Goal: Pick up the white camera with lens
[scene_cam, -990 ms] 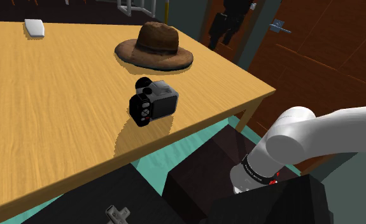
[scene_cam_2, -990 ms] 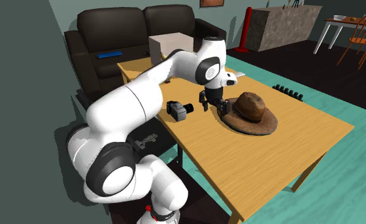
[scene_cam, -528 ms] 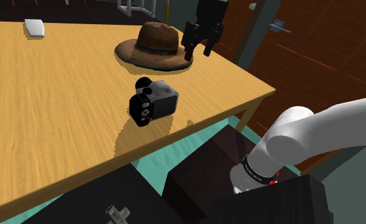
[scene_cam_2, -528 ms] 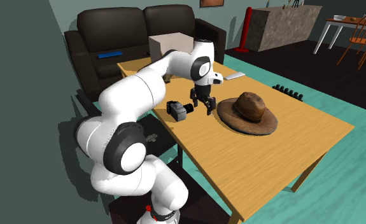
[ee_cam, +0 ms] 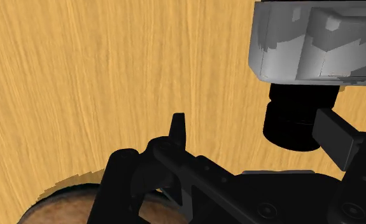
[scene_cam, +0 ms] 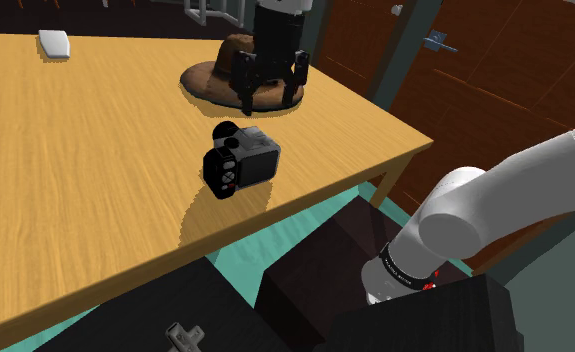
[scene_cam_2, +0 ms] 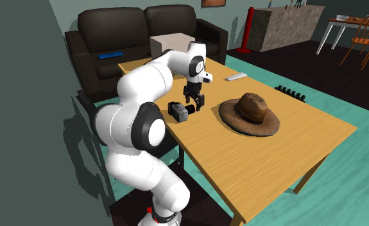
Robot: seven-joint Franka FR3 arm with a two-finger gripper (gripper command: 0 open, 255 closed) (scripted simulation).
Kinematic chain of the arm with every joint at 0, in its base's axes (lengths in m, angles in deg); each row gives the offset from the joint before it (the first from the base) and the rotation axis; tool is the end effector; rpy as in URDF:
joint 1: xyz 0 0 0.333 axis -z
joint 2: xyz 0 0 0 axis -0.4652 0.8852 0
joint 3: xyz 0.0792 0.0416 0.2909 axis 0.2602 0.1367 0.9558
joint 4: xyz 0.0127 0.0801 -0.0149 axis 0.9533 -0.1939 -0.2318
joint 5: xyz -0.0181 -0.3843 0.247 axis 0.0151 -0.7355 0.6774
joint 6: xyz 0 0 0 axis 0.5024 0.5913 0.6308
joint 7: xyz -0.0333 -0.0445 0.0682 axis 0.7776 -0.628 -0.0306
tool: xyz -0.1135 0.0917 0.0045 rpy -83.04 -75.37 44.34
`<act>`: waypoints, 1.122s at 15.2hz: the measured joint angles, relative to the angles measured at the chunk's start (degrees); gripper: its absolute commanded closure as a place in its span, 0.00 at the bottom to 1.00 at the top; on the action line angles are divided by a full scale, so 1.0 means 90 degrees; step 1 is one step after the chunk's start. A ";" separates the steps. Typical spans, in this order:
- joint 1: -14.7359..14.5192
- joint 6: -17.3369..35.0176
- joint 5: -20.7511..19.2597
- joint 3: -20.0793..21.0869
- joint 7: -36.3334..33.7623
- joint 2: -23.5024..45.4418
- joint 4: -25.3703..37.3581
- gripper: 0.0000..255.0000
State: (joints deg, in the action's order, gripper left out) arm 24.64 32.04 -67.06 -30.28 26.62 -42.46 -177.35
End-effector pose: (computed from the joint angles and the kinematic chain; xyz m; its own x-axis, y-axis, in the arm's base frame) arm 0.4323 0.2424 0.5188 0.9950 -0.0932 -0.0371 -0.0934 -0.9956 -0.0033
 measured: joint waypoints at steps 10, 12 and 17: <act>-0.0062 0.0589 0.0154 0.0623 -0.0976 0.0950 0.0167 0.00; -0.0067 0.0739 0.0163 0.0637 -0.0965 0.0957 0.0022 0.00; -0.0069 0.0808 0.0161 0.0649 -0.0973 0.0974 -0.0024 1.00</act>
State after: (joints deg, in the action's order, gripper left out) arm 24.02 39.31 -65.61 -24.44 17.87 -33.69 -177.57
